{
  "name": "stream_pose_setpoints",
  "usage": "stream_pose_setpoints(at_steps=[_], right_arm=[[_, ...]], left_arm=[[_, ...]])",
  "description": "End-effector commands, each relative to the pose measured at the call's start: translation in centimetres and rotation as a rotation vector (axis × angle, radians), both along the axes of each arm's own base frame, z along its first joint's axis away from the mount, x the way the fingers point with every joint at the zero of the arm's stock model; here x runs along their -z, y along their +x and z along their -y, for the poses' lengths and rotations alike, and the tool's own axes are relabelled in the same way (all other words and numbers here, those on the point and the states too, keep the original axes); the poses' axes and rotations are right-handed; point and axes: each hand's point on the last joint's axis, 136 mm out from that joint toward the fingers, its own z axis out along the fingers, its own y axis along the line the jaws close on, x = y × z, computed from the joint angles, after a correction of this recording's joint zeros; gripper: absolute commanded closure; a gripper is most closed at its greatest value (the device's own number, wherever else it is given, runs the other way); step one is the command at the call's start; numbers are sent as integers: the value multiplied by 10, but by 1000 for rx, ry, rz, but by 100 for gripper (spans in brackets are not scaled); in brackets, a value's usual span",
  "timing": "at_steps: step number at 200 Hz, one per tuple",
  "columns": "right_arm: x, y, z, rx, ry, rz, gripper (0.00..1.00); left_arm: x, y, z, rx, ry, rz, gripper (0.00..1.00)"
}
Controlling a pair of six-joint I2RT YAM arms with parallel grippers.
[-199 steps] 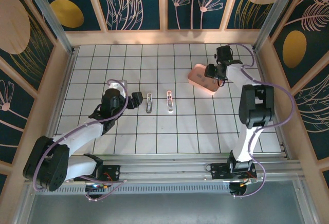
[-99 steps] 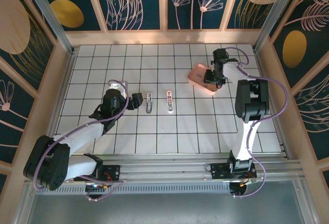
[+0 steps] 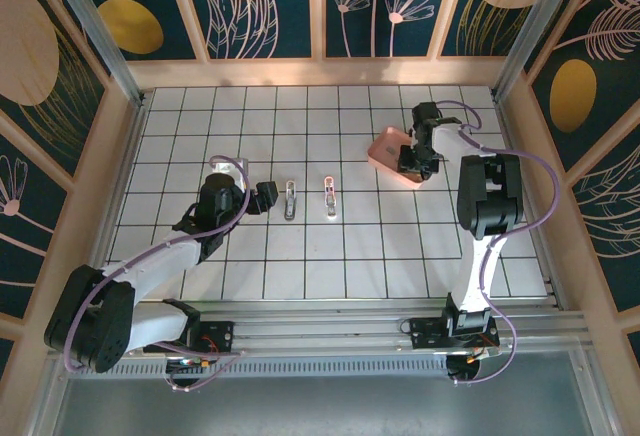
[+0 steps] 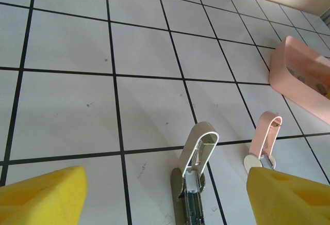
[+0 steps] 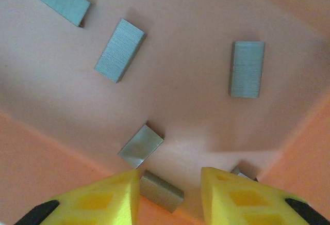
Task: Load the staples into the stapler
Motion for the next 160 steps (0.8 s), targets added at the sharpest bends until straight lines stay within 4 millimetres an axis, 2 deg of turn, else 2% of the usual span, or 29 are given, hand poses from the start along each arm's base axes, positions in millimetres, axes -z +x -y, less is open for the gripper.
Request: stream_pose_setpoints(at_steps=[1, 33, 106, 130, 160], right_arm=[[-10, -27, 0, -29, -20, -43, 65], [-11, -54, -1, -29, -22, -71, 65], [1, -139, -13, 0, -1, -155, 65], [-13, -140, -11, 35, -7, -117, 63], [-44, -115, -8, 114, -8, -7, 60]], left_arm=[[-7, -1, 1, 15, 12, 18, 19], [-6, -1, 2, 21, 15, 20, 19], [-3, -4, 6, 42, 3, 17, 19], [-4, -6, 9, 63, -12, 27, 19], [-4, -4, 10, 65, -8, 28, 19]])
